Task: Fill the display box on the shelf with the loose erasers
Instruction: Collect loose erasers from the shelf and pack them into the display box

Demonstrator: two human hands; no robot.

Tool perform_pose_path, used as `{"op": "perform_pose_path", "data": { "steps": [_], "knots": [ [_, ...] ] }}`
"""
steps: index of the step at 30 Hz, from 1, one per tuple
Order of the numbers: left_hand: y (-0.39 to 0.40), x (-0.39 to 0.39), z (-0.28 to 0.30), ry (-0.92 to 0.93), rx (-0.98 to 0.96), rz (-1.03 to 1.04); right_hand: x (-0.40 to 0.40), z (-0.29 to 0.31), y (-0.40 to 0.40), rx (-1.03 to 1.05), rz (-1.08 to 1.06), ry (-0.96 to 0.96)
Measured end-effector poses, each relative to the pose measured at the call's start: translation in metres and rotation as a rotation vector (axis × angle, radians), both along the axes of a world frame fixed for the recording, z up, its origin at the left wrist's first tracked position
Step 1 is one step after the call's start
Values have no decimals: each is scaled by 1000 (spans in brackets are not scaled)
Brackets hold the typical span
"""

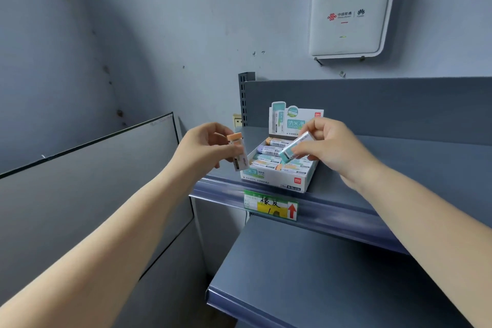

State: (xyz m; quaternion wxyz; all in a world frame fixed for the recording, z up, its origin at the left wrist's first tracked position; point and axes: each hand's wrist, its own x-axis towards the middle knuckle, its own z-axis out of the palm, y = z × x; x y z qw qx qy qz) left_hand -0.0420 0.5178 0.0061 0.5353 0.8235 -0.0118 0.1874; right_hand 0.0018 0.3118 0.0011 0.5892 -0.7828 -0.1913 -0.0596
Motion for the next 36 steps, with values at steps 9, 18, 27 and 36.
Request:
{"op": "perform_pose_path", "data": {
  "steps": [9,18,27,36],
  "knots": [
    [-3,67,4,-20,-9,-105,50,5,2,-61,-28,-15],
    [-3,109,-3,-13,-88,-174,56,-4,14,-331,-32,-37],
    [7,128,-16,-16,-229,-292,56,-11,32,-520,-132,-116],
    [20,139,-24,18,-356,-442,53,-13,46,-648,-203,-197]
  ]
}}
